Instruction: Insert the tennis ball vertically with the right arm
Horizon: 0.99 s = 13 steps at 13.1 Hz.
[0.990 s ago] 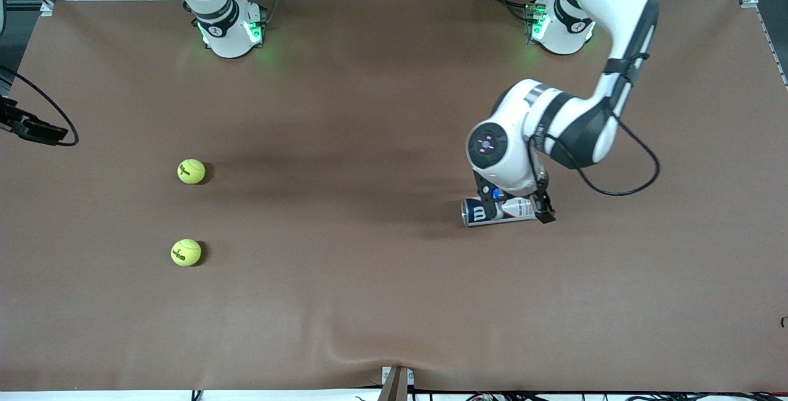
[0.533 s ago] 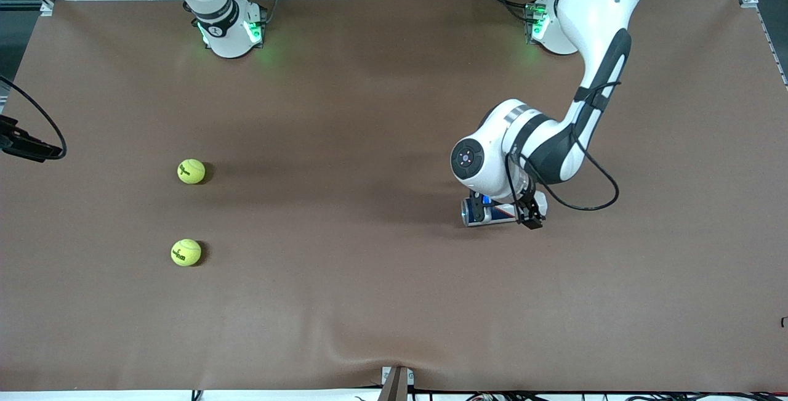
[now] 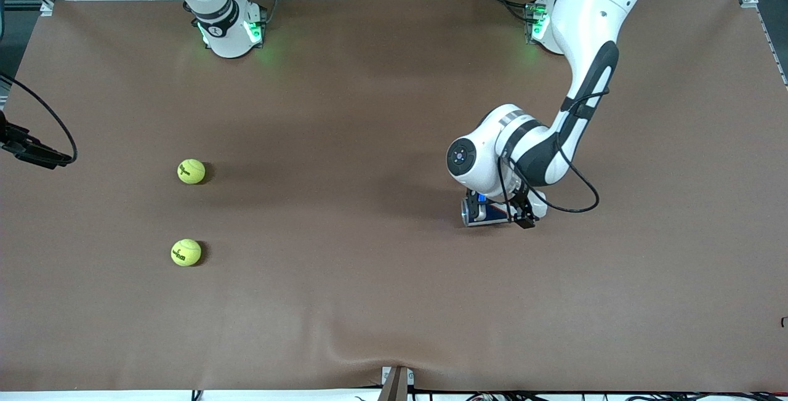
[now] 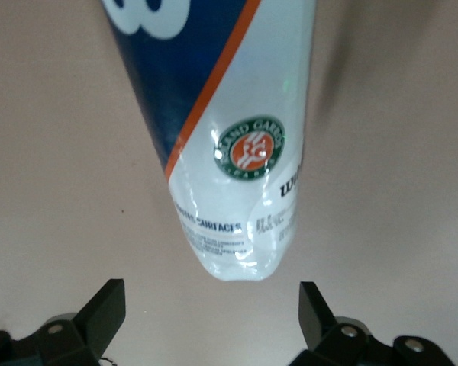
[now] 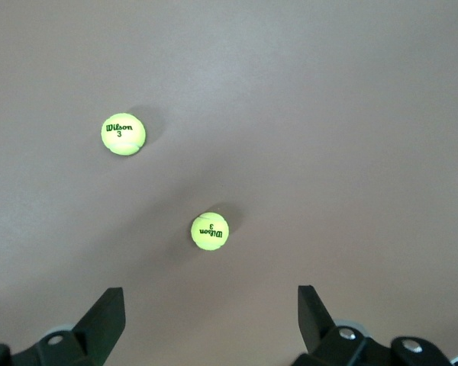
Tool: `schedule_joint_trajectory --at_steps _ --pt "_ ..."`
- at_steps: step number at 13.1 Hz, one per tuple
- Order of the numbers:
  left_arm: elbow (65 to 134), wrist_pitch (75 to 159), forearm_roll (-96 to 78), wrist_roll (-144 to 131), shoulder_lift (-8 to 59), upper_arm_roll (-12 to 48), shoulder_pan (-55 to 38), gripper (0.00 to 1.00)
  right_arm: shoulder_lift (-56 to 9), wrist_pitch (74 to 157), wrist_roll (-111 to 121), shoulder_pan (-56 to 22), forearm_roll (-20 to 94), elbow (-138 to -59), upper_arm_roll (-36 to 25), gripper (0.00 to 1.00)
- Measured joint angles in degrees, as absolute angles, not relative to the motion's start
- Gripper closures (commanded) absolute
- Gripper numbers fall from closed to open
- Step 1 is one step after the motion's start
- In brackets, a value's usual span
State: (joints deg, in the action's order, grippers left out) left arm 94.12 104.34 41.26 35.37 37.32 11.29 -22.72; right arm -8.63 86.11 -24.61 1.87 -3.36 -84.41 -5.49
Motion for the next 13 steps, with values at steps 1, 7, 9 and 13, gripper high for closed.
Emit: schedule_joint_trajectory --at_steps 1,7,9,13 --pt "94.29 104.35 41.69 34.32 37.85 11.31 -22.93 0.0 -7.33 87.21 -25.54 1.8 -3.3 -86.21 -5.45 0.0" --pt "96.01 106.11 42.45 31.42 39.13 11.25 -22.7 0.0 0.33 93.88 -28.83 0.25 -3.16 -97.69 -5.33 0.0" --pt "97.69 109.32 42.46 31.42 39.14 11.11 -21.85 0.0 2.22 94.72 -28.83 0.25 -3.16 -100.47 -5.36 0.0" --pt "98.75 110.54 42.48 31.42 39.14 11.12 -21.41 0.0 2.41 94.77 -28.27 0.24 -3.16 -101.56 -5.35 0.0"
